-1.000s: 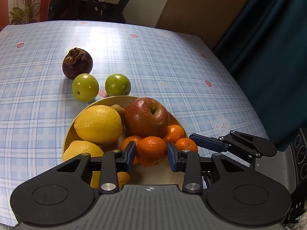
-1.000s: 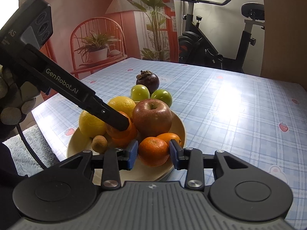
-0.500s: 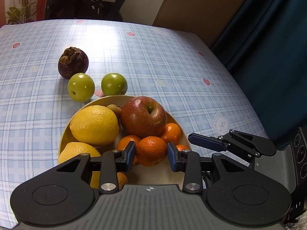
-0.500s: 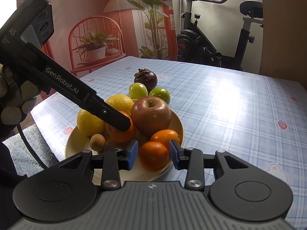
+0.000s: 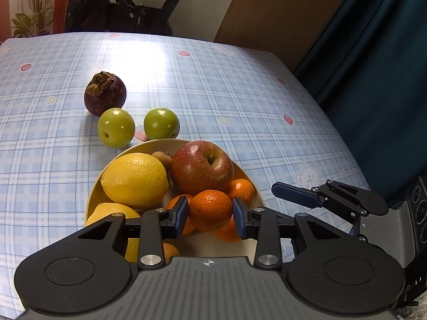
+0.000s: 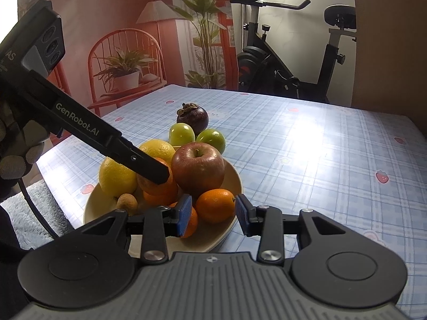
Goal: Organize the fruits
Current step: 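Move the open left tool toward a green apple on the table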
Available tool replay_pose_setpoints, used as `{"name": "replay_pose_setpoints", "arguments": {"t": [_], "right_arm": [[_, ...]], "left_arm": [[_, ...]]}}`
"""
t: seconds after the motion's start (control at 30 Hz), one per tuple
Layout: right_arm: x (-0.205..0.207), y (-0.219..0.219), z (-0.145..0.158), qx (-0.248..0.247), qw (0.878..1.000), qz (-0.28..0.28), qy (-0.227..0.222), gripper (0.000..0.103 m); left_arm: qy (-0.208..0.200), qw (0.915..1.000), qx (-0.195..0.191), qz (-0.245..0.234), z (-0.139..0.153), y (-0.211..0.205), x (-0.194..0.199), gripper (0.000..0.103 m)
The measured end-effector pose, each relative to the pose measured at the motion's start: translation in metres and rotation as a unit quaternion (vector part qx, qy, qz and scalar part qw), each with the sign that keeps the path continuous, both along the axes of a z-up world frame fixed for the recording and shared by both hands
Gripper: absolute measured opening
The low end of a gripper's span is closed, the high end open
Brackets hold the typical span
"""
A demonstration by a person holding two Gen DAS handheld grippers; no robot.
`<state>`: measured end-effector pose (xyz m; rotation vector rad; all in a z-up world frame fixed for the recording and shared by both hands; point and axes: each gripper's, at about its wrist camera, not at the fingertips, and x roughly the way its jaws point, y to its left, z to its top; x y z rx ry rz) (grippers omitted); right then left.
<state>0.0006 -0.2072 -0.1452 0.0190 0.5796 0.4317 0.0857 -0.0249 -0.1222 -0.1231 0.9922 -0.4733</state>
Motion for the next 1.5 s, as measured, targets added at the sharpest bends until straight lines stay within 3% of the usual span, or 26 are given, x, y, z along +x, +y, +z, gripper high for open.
{"name": "replay_pose_setpoints", "arguments": {"t": [0.6,0.9,1.27,1.5], "right_arm": [[-0.003,-0.005,0.003,0.001,1.0,-0.007,-0.003,0.04],[0.003,-0.009,0.007,0.005,1.0,-0.01,-0.004,0.04],[0.042,-0.017,0.028,0.019,1.0,-0.017,-0.006,0.04],[0.083,-0.009,0.033,0.004,1.0,0.002,0.027,0.04]], "left_arm": [[-0.023,0.9997,-0.005,-0.001,0.007,-0.002,0.001,0.039],[-0.059,0.9967,-0.012,0.056,0.024,0.026,0.008,0.039],[-0.084,0.9895,-0.009,0.117,0.05,0.061,0.042,0.038],[-0.053,0.9909,0.007,0.124,0.043,0.056,0.075,0.037]]}}
